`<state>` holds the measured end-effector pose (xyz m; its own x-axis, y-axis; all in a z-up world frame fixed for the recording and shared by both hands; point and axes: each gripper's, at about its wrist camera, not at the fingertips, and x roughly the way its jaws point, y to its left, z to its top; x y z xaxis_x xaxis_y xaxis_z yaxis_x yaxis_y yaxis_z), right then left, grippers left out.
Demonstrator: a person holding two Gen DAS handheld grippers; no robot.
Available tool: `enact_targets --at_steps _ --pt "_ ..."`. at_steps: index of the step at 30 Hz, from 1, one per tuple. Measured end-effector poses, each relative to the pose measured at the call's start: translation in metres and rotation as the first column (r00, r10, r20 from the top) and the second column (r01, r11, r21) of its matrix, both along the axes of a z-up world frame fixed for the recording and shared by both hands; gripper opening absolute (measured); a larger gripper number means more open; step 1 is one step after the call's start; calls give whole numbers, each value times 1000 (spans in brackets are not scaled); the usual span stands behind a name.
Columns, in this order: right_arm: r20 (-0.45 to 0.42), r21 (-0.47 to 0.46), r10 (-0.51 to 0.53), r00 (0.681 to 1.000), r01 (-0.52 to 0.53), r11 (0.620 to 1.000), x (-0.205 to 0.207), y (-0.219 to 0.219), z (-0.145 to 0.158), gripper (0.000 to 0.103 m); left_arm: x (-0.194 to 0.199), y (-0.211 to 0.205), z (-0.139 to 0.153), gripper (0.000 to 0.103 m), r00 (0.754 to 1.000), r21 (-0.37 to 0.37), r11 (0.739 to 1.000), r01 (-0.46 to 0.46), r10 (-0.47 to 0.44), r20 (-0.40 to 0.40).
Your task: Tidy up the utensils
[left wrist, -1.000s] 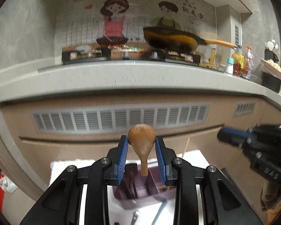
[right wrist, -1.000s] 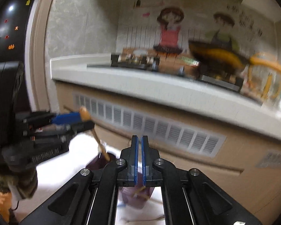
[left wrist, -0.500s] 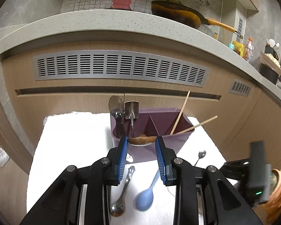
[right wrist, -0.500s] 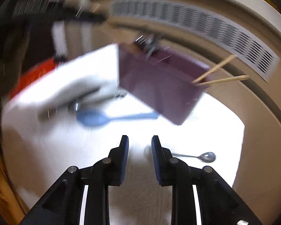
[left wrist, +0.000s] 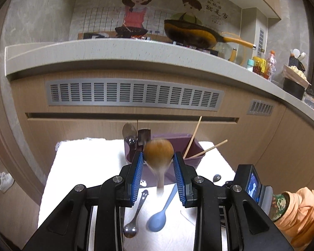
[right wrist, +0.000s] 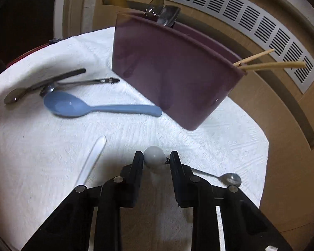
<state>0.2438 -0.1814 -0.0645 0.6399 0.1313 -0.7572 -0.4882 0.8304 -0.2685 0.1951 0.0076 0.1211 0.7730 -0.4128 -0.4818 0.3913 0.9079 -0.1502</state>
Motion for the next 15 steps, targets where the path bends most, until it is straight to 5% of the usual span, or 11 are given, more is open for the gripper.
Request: enact_targets --at_steps 2,15 --pt "5 36 -20 1000 19 999 -1 -1 10 17 -4 -1 2 31 1000 6 1000 3 -3 6" --pt "10 297 -80 997 73 952 -33 -17 91 17 -17 1 5 30 1000 4 1000 4 -4 0"
